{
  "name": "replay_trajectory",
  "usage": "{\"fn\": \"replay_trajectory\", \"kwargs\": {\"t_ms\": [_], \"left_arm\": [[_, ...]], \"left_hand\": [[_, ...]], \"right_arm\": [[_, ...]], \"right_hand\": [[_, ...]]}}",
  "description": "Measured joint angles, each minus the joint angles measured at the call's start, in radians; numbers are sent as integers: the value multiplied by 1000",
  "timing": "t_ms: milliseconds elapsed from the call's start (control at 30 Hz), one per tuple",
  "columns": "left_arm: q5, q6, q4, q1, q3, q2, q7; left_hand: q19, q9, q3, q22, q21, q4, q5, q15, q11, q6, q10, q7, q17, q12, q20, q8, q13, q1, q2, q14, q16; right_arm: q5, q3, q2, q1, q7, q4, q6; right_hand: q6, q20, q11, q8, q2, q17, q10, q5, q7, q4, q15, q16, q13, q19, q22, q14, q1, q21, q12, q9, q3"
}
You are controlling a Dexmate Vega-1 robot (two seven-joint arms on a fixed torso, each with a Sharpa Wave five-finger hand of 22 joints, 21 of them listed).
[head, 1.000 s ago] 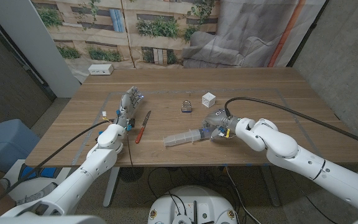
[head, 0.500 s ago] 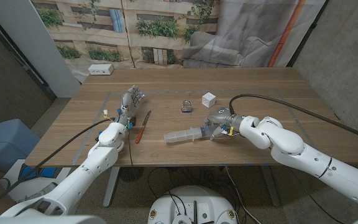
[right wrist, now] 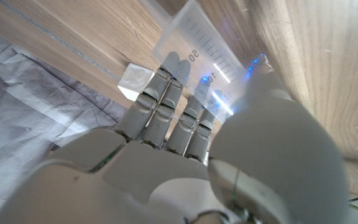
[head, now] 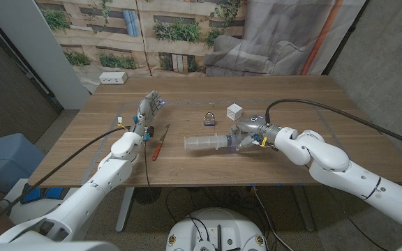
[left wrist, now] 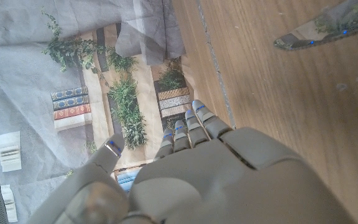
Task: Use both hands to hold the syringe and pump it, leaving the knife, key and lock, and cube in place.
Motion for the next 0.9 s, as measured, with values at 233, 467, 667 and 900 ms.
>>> {"fn": "replay_trajectory", "kwargs": {"t_ms": [233, 467, 667, 900], "left_arm": [[12, 24, -64, 10, 0, 25, 21], [26, 53, -122, 26, -5, 47, 50], [36, 91, -139, 30, -6, 53, 72], [37, 144, -246, 49, -14, 101, 83]], "left_hand": [[0, 0, 3, 0, 0, 3, 0, 1, 0, 0, 0, 0, 0, 0, 0, 0, 0, 0, 0, 1, 0], [0, 0, 3, 0, 0, 3, 0, 5, 0, 4, 0, 4, 0, 0, 0, 0, 0, 0, 0, 5, 0], [0, 0, 3, 0, 0, 3, 0, 5, 0, 4, 0, 4, 0, 0, 0, 0, 0, 0, 0, 5, 0], [5, 0, 3, 0, 0, 3, 0, 5, 0, 9, 0, 9, 0, 0, 5, 0, 0, 0, 0, 5, -2]], "right_arm": [[62, 32, -13, -16, -73, -9, -26], [111, 62, -22, -32, -121, -10, -46], [129, 90, -20, -47, -138, -9, -55], [230, 110, -13, -57, -222, 0, -90]], "right_hand": [[5, 5, 0, -8, 0, 4, 0, 0, 5, -4, 0, -7, 0, -9, 0, 0, 0, 6, 0, 0, -4], [7, 5, 0, -10, 0, 8, 0, 0, 7, 0, 0, -8, 0, -9, 0, 0, 0, 6, 0, 0, -8], [13, 5, 0, -19, 0, 13, 7, 0, 5, -4, 0, -19, 1, -9, 0, 0, 0, 6, -4, 0, -12], [14, 2, 0, -26, 0, 13, 7, 0, 7, 1, 0, -26, -1, -12, 0, 0, 0, 6, -7, -3, -18]]}}
